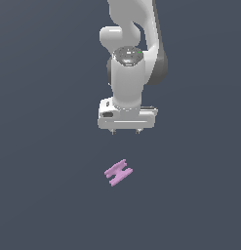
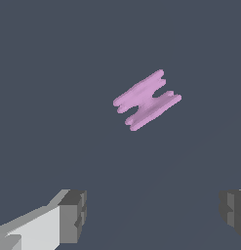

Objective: Pick up the object and move it to a goal position.

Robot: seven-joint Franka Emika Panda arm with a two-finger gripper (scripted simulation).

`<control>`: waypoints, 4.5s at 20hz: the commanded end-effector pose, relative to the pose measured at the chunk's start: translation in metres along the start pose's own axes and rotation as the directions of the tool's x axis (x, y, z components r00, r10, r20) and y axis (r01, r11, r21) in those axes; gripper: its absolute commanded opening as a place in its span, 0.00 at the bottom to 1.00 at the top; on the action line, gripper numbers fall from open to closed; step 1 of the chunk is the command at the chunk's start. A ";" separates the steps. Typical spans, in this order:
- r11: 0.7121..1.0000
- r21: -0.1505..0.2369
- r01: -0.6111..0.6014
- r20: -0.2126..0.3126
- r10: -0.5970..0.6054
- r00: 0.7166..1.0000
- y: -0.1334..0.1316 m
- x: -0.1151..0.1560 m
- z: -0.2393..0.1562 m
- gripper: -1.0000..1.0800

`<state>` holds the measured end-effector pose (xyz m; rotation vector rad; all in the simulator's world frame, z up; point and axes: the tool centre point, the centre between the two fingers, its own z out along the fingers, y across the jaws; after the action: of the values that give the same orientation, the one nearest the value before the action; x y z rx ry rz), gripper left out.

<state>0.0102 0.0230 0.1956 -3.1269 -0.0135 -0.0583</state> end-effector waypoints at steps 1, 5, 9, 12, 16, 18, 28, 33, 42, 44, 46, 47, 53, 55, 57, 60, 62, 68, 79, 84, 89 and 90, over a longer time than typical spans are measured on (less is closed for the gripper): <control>1.000 0.001 -0.021 0.001 0.021 1.000 0.000 0.003 0.002 0.96; 0.997 0.003 -0.077 0.004 0.077 0.997 0.003 0.009 0.008 0.96; 0.988 0.005 -0.155 0.008 0.155 0.988 0.005 0.019 0.017 0.96; 0.974 0.005 -0.228 0.012 0.228 0.974 0.008 0.027 0.026 0.96; 0.941 0.003 -0.339 0.018 0.339 0.941 0.012 0.040 0.040 0.96; 0.919 0.001 -0.393 0.020 0.393 0.919 0.014 0.046 0.047 0.96; 0.770 -0.017 -0.638 0.023 0.638 0.770 0.024 0.074 0.087 0.96; 0.685 -0.027 -0.728 0.019 0.729 0.685 0.028 0.084 0.106 0.96; 0.583 -0.037 -0.811 0.011 0.812 0.583 0.031 0.094 0.126 0.96; 0.572 -0.038 -0.819 0.010 0.820 0.572 0.031 0.095 0.129 0.96; 0.565 -0.038 -0.824 0.010 0.825 0.566 0.031 0.096 0.130 0.96; 0.564 -0.039 -0.825 0.010 0.826 0.564 0.031 0.096 0.130 0.96; 0.566 -0.039 -0.823 0.010 0.824 0.566 0.031 0.095 0.137 0.96; 0.566 -0.039 -0.824 0.010 0.825 0.566 0.032 0.095 0.145 0.96; 0.565 -0.039 -0.824 0.010 0.825 0.565 0.032 0.094 0.157 0.96; 0.563 -0.039 -0.825 0.010 0.826 0.563 0.032 0.093 0.173 0.96; 0.563 -0.039 -0.826 0.010 0.826 0.563 0.032 0.093 0.179 0.96; 0.563 -0.039 -0.826 0.010 0.826 0.563 0.032 0.094 0.180 0.00; 0.563 -0.039 -0.826 0.010 0.826 0.563 0.032 0.094 0.180 0.00; 0.563 -0.039 -0.826 0.010 0.826 0.563 0.032 0.091 0.177 0.00; 0.563 -0.039 -0.826 0.010 0.826 0.563 0.030 0.083 0.168 0.00; 0.563 -0.039 -0.826 0.010 0.826 0.563 0.030 0.081 0.165 0.00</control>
<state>0.1003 -0.0042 0.0296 -2.7838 1.4566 0.0013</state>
